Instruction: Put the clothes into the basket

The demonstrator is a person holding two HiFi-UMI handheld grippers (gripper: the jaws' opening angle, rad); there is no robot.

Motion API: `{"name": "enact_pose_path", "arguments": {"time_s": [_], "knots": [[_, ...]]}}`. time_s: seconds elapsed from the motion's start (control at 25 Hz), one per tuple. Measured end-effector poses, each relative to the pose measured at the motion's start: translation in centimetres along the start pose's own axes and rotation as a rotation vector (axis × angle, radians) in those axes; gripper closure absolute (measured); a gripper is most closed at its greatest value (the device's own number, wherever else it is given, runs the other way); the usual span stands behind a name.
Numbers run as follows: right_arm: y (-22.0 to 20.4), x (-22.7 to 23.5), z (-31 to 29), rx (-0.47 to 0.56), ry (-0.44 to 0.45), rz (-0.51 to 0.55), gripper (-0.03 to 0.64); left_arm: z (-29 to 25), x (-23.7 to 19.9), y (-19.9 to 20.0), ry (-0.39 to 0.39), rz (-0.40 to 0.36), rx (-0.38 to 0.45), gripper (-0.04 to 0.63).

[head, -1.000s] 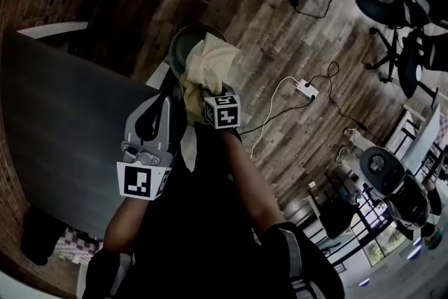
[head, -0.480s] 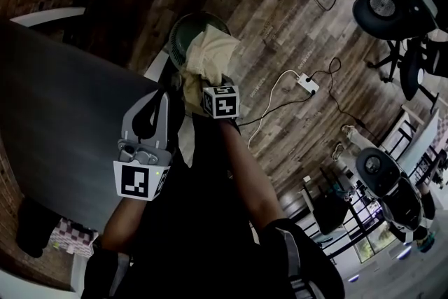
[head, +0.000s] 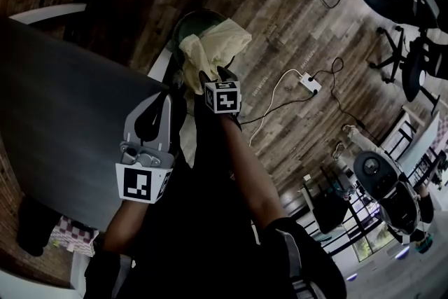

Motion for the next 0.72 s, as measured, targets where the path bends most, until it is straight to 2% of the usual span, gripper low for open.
{"name": "enact_pose_path", "arguments": {"time_s": [0.48, 0.72], "knots": [[0.1, -0.8, -0.5, 0.003, -0.02, 0.024, 0.411, 0.3, -1.3, -0.7, 0.007, 0.008, 0.005, 0.592], [1.6, -1.6, 1.2, 0.044, -0.047, 0.04, 0.525, 0.9, -1.8, -0.5, 0.009, 0.013, 0.028, 0.592]]}}
Point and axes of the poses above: the fingertips, and each gripper's own axes: z backward along the fingers, x to its right, y out of its top, the point moved 7 cm from there along z, backward along the fingers, and after that the axes turned 5 degrees about x, right-handed, at the moved point
